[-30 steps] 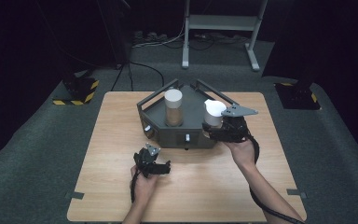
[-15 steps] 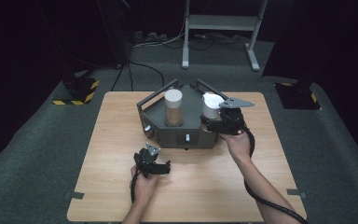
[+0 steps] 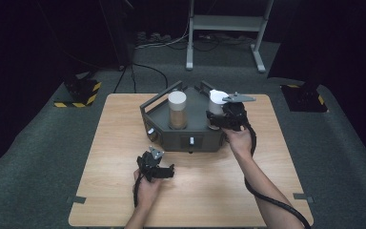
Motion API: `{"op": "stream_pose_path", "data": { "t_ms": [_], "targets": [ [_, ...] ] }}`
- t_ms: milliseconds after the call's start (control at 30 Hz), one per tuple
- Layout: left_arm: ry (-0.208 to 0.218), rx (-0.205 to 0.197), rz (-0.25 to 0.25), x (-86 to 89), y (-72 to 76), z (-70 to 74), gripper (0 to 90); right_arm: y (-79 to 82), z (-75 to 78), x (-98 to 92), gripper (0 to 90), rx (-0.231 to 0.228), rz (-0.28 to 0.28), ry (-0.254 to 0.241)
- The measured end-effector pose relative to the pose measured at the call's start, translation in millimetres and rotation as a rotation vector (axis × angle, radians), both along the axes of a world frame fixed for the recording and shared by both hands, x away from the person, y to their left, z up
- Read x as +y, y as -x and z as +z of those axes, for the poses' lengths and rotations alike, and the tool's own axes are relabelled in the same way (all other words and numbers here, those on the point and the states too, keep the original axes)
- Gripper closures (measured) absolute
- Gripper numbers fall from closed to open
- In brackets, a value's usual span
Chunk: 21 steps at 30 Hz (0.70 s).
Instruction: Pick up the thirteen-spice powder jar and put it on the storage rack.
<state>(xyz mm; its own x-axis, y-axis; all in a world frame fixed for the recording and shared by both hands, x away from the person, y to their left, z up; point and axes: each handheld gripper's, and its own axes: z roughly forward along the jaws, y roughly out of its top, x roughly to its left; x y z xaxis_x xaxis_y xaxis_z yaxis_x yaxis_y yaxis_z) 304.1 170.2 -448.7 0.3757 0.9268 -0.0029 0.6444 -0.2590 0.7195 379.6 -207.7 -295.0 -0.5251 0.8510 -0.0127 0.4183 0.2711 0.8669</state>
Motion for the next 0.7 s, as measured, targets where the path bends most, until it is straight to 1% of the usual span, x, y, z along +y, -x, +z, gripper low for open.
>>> {"op": "stream_pose_path", "data": {
  "t_ms": [67,267,500,533,700],
  "targets": [
    [-0.001,0.000,-0.001,0.0,0.0,0.0,2.8,-3.0,-0.1,0.6,30.2,0.003,-0.005,-0.009],
    [0.000,0.000,0.000,0.0,0.0,0.0,2.8,-8.6,-1.7,7.3,30.2,0.001,-0.012,-0.008],
    [0.000,-0.002,0.001,-0.2,0.6,-0.1,3.2,-13.0,-12.1,17.7,29.5,0.007,-0.001,-0.012],
    [0.000,-0.002,0.000,-0.2,0.7,-0.1,3.2,-12.4,-14.2,18.9,29.5,-0.002,0.004,-0.013],
    [0.000,-0.002,0.001,-0.3,0.8,-0.2,3.3,-12.0,-15.3,21.5,29.5,-0.012,0.016,-0.011]
  ]
}}
